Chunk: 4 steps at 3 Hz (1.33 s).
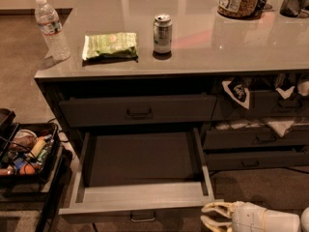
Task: Close middle drawer
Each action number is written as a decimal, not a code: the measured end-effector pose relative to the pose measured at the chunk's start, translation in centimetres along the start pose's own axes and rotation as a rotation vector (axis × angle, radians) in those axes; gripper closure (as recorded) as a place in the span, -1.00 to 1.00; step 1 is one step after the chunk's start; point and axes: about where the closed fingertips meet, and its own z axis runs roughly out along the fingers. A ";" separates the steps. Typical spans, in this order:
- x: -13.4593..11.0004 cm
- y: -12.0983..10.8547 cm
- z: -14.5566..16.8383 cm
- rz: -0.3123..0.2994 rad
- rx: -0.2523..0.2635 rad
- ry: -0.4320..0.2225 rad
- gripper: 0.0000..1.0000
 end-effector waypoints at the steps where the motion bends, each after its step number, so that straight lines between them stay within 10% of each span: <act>1: 0.9 -0.1 1.0 0.014 0.025 -0.014 0.77; 4: -0.5 0.4 7.2 -0.122 0.127 -0.004 1.00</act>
Offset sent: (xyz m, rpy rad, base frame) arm 0.0408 0.0374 -0.0361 0.1239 -0.1593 -0.0370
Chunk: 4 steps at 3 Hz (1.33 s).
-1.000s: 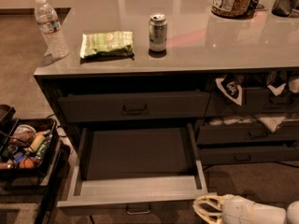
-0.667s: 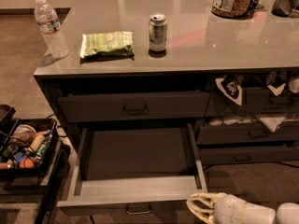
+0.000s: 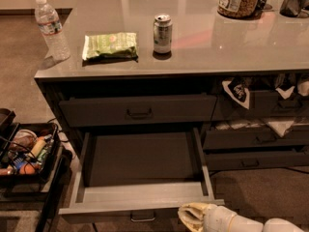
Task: Close middle drawer
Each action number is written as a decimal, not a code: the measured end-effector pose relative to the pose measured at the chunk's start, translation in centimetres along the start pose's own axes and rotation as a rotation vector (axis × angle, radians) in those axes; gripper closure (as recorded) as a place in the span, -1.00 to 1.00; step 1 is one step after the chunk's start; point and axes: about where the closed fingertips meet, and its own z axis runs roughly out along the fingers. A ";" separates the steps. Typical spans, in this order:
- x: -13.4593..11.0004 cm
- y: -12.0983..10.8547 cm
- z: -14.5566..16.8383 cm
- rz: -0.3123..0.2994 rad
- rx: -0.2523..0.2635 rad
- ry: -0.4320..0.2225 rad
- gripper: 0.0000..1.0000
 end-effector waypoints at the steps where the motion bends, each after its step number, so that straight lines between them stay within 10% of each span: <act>1: 0.3 -1.6 3.2 -0.013 -0.015 0.023 1.00; 4: 4.6 2.2 5.3 0.040 -0.058 0.068 1.00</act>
Offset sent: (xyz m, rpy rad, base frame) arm 0.0595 0.0235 -0.0044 -0.0382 -0.0075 -0.0067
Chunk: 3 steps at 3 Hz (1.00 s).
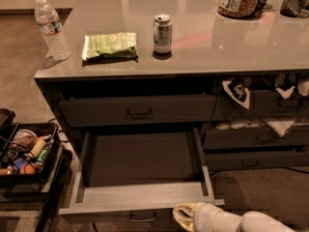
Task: Close middle drawer
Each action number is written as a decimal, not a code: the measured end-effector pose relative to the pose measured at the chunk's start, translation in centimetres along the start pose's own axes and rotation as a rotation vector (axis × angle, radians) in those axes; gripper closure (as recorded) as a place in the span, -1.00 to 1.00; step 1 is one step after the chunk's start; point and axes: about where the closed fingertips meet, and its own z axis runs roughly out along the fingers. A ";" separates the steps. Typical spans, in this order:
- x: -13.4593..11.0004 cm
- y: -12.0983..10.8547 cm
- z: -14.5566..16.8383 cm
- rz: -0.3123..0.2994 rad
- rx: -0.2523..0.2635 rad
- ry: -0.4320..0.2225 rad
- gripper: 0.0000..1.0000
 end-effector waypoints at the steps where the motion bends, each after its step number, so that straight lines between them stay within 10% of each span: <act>1: 1.7 1.6 1.5 0.023 -0.005 0.027 1.00; 3: 4.5 3.7 4.0 0.055 0.020 0.106 1.00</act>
Offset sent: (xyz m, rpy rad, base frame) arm -0.0018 0.0027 -0.0715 -0.0403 0.0397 -0.1003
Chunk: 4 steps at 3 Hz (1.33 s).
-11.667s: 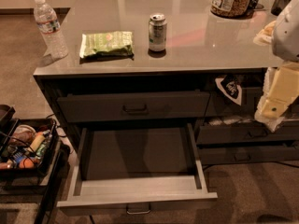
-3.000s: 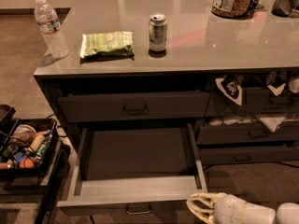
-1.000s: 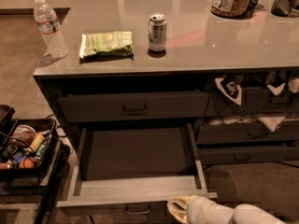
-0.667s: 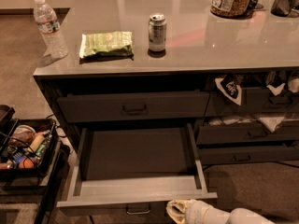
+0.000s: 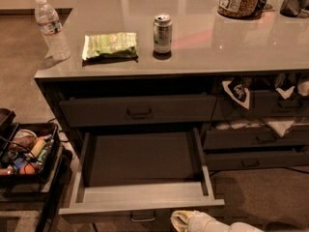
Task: Close middle drawer
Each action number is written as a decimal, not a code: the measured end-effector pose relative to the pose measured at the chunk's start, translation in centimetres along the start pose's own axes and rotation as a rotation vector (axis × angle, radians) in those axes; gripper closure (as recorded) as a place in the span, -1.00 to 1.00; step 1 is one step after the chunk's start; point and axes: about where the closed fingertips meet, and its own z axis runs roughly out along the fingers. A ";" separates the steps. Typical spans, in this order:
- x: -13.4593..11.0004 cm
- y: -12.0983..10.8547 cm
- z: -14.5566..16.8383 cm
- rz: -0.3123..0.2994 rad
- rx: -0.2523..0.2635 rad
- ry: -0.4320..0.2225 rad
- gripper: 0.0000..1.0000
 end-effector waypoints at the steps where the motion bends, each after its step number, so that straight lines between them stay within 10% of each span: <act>1: 0.7 0.8 1.1 0.012 -0.005 0.008 1.00; 4: 4.1 1.8 5.5 0.082 0.022 0.065 1.00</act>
Offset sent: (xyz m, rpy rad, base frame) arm 0.0100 0.0038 -0.0658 -0.0160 0.0548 -0.0620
